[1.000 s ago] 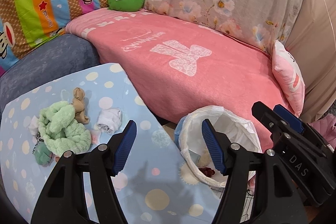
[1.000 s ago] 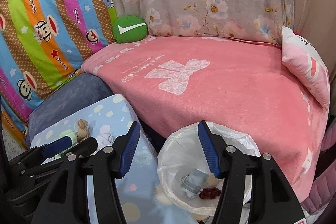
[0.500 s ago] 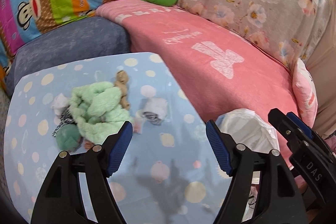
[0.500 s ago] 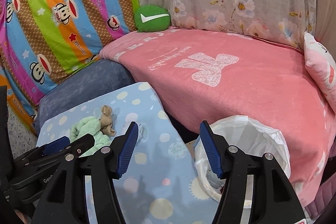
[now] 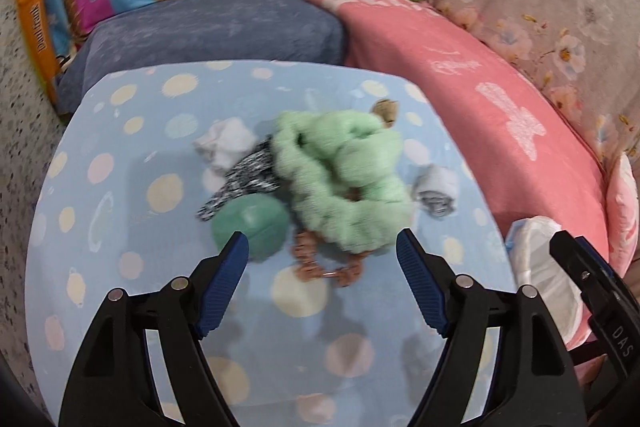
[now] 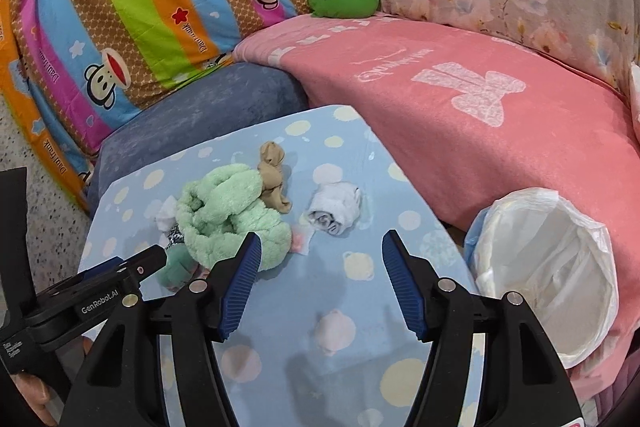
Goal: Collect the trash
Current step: 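Grasp the teal ball with the left tool while the right tool grasps the brown scrunchie, then lift the teal ball and brown scrunchie with both tools toward the bin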
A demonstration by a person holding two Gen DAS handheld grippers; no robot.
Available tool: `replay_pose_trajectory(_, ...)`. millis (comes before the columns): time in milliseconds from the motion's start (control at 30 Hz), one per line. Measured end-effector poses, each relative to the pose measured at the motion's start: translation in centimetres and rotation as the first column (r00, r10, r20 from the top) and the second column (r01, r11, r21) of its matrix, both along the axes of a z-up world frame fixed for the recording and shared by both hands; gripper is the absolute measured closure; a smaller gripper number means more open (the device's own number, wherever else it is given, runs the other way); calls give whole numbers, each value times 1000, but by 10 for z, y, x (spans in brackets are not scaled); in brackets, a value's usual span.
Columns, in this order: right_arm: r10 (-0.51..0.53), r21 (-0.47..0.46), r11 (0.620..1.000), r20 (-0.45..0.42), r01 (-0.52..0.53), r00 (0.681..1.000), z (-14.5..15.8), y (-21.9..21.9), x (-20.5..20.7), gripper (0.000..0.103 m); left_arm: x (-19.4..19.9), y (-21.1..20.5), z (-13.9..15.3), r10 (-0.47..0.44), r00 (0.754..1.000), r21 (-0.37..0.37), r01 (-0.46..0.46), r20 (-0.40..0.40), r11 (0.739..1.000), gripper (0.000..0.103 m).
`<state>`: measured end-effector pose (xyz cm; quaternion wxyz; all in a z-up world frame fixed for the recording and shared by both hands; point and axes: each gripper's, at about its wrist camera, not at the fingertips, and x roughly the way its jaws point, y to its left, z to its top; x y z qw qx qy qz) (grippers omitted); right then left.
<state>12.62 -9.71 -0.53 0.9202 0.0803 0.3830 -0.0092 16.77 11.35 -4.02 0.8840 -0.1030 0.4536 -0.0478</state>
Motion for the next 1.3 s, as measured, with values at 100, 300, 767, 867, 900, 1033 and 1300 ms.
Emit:
replay_pose_trajectory(100,23,8,1000,-28,-23,999,-15,18,5,42,2,22,-19,33,999,10,-33,-43,999,30)
replay_pose_trajectory(300,71,29,997,-108,-69,992,-52,52,19,42,9,52,-49,77,991,9,-76,-111,997,30)
replay_pose_trajectory(767,92,47,995,-248,-83,964,-116,84,59,42,53,55,-86,58,983,-40,-66,-176,997,30)
replay_pose_trajectory(867,100,56,995,-267,-88,959,-125,86,66,53,60,49,-88,40,984,-55,-51,-175,997,32)
replay_pose_trajectory(900,104,61,994,-276,-91,956,-128,88,68,56,62,47,-88,33,984,-56,-43,-173,998,35)
replay_pose_trajectory(1033,119,90,991,-289,-97,950,-137,90,72,72,62,37,-87,-18,984,-76,4,-176,997,54)
replay_pose_trajectory(1300,157,112,985,-284,-130,946,-129,94,59,95,42,28,-76,-15,990,-4,14,-143,1000,62)
